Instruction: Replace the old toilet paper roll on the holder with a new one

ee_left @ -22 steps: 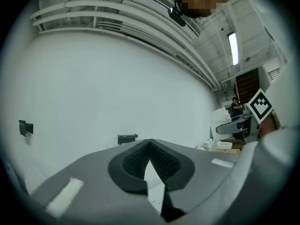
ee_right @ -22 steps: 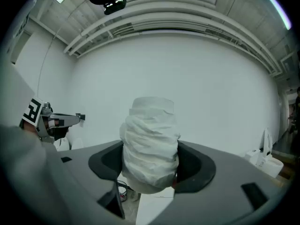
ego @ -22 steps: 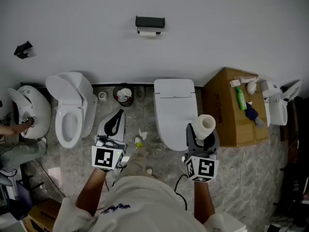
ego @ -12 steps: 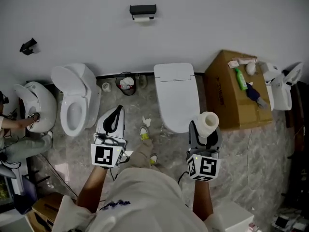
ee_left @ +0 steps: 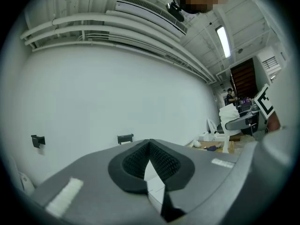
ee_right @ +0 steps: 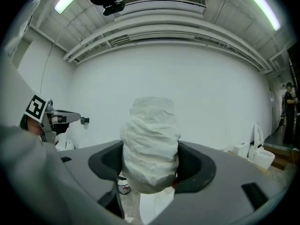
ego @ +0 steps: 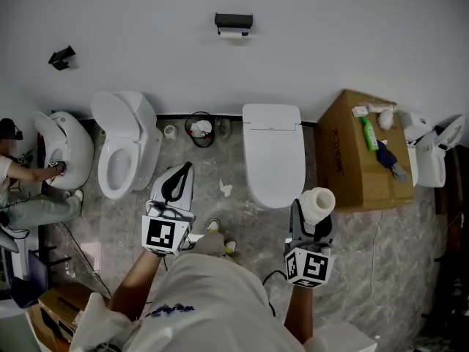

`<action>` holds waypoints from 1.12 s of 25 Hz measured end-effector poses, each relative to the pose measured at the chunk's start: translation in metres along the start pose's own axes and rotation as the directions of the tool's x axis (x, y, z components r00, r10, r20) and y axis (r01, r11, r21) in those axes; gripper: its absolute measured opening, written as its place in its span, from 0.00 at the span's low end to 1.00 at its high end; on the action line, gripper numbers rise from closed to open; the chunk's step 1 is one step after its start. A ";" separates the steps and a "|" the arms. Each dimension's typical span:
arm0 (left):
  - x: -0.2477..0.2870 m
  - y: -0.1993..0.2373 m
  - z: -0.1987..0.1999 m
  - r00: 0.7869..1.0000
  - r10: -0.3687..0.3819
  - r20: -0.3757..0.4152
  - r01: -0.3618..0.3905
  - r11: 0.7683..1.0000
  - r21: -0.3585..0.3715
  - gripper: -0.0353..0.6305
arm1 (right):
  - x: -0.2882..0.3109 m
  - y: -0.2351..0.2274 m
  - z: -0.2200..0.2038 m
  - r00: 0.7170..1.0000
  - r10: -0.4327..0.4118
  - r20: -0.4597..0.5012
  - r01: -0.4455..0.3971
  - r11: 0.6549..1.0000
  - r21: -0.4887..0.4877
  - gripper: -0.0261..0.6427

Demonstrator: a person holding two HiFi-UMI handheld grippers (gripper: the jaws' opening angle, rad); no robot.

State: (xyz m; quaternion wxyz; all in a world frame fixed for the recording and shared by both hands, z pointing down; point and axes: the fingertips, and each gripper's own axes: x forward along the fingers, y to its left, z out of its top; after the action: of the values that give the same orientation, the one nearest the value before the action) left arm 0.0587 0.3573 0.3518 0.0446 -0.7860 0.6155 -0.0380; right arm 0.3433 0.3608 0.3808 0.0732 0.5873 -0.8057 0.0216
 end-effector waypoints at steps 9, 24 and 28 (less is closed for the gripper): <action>0.004 0.011 -0.001 0.999 0.035 -0.017 -0.035 0.999 0.015 0.06 | 0.023 0.019 -0.009 0.997 0.076 -0.031 -0.076 0.997 -0.008 0.50; 0.072 0.075 -0.016 0.998 0.037 0.044 -0.037 0.999 -0.001 0.49 | 0.117 0.028 0.008 0.994 0.099 -0.045 -0.101 0.993 -0.058 0.50; 0.096 0.093 -0.016 0.998 0.020 0.052 -0.020 1.000 -0.009 0.56 | 0.149 0.035 0.020 0.995 0.097 -0.039 -0.099 0.993 -0.066 0.50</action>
State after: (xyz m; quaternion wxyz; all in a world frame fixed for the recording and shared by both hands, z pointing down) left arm -0.0095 0.2419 0.3569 0.0577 -0.7807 0.6220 -0.0144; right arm 0.2637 0.2284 0.3841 0.1063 0.5437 -0.8325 0.0086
